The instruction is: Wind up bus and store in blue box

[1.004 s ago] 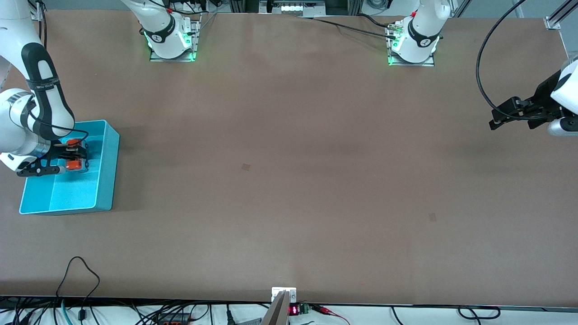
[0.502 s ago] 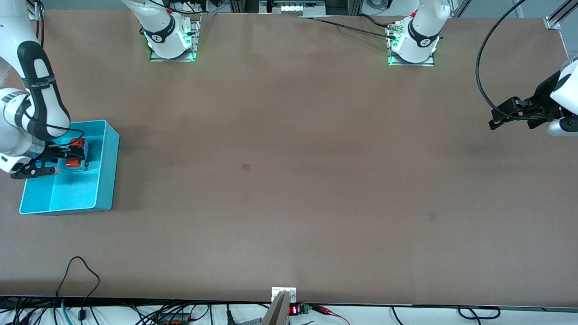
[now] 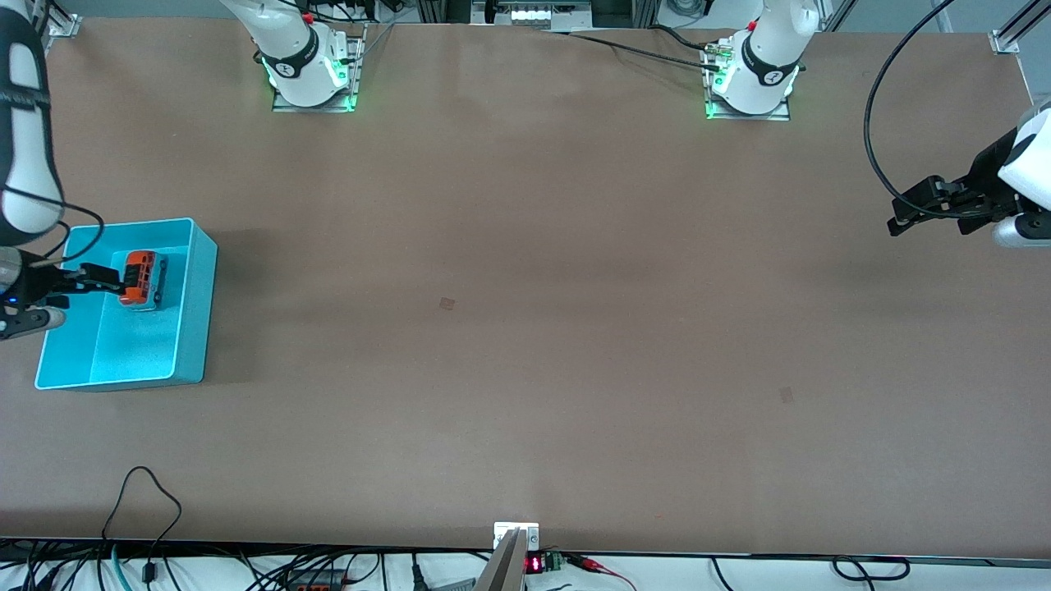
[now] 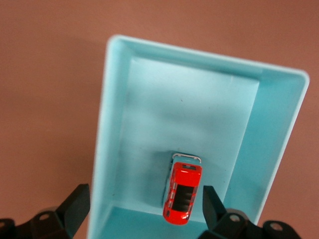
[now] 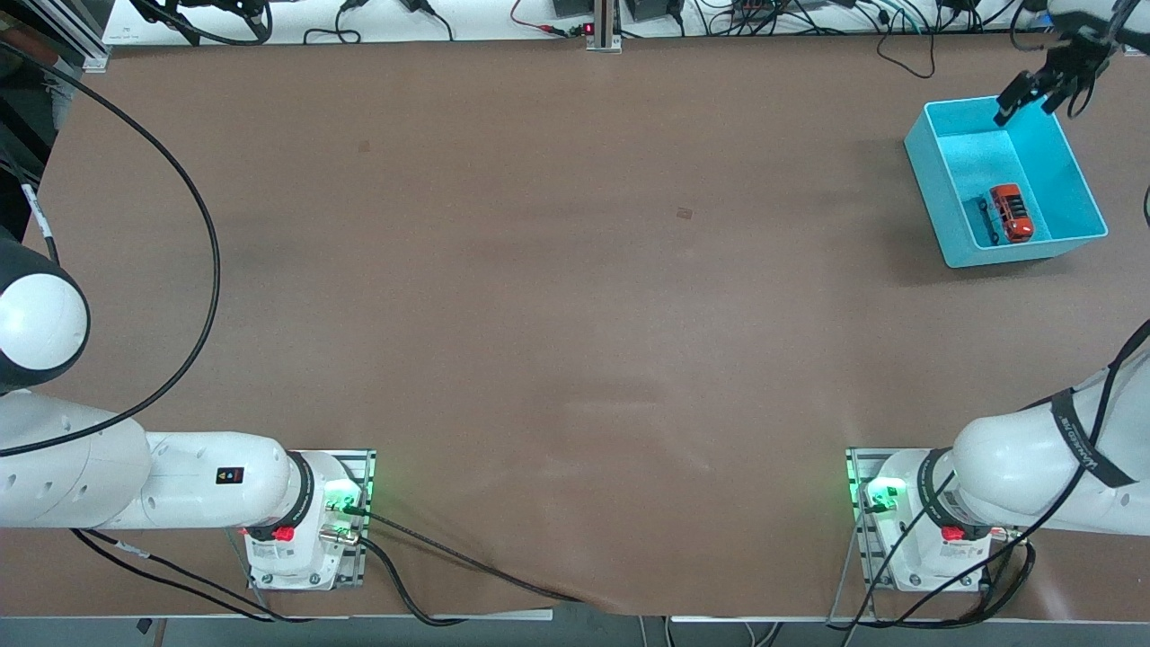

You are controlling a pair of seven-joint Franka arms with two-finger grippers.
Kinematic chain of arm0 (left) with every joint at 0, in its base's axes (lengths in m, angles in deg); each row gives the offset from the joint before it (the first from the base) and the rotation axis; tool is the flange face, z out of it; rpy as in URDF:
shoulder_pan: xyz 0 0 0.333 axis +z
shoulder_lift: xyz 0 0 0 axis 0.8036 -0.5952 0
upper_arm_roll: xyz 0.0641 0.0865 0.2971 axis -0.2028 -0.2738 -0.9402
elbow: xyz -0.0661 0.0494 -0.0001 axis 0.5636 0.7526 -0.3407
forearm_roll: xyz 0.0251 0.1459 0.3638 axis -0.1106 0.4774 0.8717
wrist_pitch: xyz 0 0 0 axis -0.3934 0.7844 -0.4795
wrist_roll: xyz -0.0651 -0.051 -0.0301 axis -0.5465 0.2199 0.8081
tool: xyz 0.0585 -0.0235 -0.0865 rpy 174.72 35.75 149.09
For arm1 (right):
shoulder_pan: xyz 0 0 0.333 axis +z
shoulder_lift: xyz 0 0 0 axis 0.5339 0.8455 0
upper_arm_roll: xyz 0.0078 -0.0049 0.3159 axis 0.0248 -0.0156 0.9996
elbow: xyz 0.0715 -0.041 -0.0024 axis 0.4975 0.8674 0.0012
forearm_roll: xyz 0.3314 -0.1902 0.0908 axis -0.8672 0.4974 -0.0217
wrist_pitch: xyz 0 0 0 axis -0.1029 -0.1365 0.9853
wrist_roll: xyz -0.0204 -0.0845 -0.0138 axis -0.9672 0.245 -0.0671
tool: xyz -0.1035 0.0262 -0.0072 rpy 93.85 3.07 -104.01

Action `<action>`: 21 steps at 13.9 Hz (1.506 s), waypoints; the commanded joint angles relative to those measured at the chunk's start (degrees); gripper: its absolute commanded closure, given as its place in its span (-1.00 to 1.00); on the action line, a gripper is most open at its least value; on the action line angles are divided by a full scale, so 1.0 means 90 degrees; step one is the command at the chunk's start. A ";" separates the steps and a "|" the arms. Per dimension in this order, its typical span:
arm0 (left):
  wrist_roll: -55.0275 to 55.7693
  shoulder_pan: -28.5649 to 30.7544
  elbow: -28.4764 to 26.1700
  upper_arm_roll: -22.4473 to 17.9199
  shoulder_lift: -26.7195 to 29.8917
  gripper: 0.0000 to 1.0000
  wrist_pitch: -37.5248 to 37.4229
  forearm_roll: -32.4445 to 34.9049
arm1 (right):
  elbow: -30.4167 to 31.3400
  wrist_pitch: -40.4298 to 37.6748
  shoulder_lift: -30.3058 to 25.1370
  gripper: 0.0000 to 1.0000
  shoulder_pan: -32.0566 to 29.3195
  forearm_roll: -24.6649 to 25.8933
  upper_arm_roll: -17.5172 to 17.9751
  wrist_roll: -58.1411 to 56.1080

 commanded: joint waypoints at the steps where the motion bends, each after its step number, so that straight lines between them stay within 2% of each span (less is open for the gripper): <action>1: -0.0058 0.0011 0.0033 0.0012 0.0050 -1.00 -0.0160 0.0059 | -0.0764 -0.0974 -0.0071 -1.00 0.0034 0.0095 0.0293 -0.0006; 3: -0.0107 0.0011 0.0033 0.0012 0.0070 -1.00 -0.0181 0.0059 | -0.1291 -0.1707 -0.0110 -1.00 0.0160 0.0134 0.0441 0.0353; 6: -0.0117 0.0011 0.0052 0.0021 0.0089 -1.00 -0.0112 0.0117 | -0.1976 -0.2655 -0.0227 -1.00 0.0658 0.0144 0.0441 0.1446; 9: -0.0107 0.0021 0.0023 0.0012 0.0099 -1.00 0.0093 0.0088 | -0.2056 -0.3164 -0.0666 -1.00 0.1058 0.0202 0.0441 0.1878; 12: -0.0107 0.0011 -0.0055 0.0021 0.0177 -1.00 0.0083 0.0088 | -0.1997 -0.3185 -0.0745 -1.00 0.1293 0.0485 0.0422 0.1986; 21: -0.0107 0.0011 -0.0065 0.0031 0.0207 -1.00 -0.0004 0.0068 | -0.1753 -0.3146 -0.0921 -1.00 0.1606 0.0467 0.0422 0.2367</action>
